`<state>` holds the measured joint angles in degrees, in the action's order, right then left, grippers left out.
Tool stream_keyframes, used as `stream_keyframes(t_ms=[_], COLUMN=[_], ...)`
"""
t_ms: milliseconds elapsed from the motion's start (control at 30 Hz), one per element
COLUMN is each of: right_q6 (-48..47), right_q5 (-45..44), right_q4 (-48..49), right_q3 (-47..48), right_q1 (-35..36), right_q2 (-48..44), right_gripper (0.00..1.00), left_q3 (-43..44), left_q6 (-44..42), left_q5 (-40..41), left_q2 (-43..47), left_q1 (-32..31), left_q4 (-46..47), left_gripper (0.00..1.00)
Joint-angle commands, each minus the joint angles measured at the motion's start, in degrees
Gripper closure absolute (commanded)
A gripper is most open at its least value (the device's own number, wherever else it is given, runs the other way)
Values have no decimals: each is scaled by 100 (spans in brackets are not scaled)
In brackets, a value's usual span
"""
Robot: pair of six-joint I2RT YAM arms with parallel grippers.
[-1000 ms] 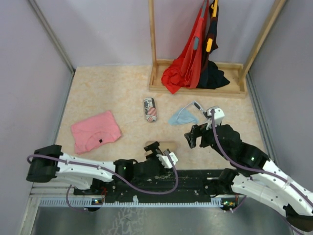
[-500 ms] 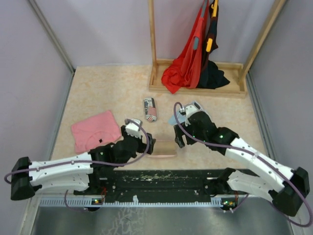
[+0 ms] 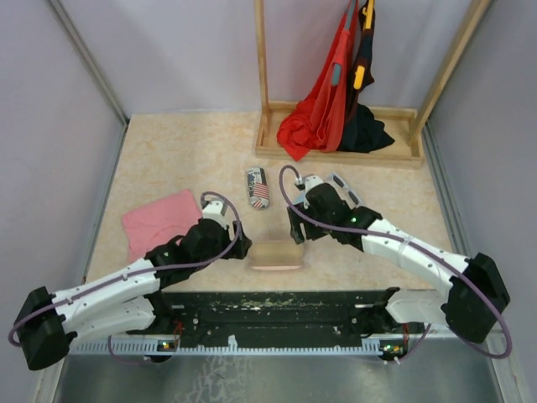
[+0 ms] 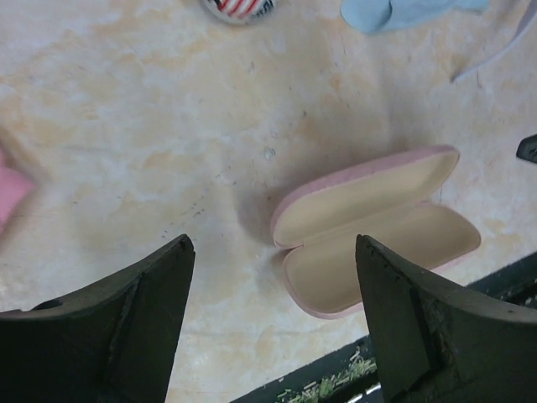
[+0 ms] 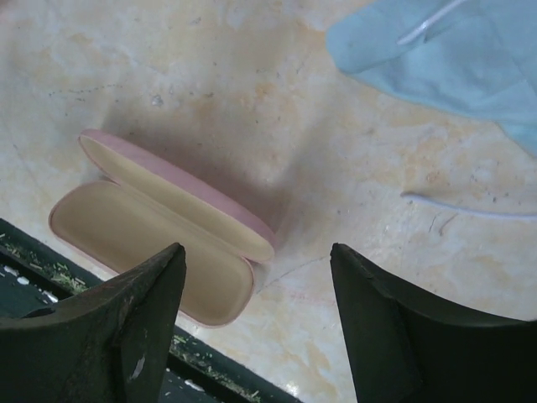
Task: Organize the sunglasses
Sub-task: Move the sunglasses case at the center of the board.
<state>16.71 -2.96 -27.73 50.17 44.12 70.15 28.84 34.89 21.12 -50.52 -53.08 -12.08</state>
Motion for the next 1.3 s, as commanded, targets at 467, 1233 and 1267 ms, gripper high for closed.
stream_keyframes(t_ms=[467, 1233, 1267], right_q6=[1443, 1193, 1168], right_q5=[-234, -487, -548], right_q4=[1473, 2219, 2256], right_q3=[-1518, -1003, -934], right_q1=[5, -12, -23], right_q2=[-338, 813, 885], right_gripper=[48, 98, 99], left_q3=[-123, 403, 456], left_q6=[-674, -996, -1014], left_q5=[-1122, -684, -655], left_q2=[-1615, -2577, -2629], left_q1=[31, 170, 240], left_q4=[1154, 1573, 1587], left_gripper=[30, 51, 51])
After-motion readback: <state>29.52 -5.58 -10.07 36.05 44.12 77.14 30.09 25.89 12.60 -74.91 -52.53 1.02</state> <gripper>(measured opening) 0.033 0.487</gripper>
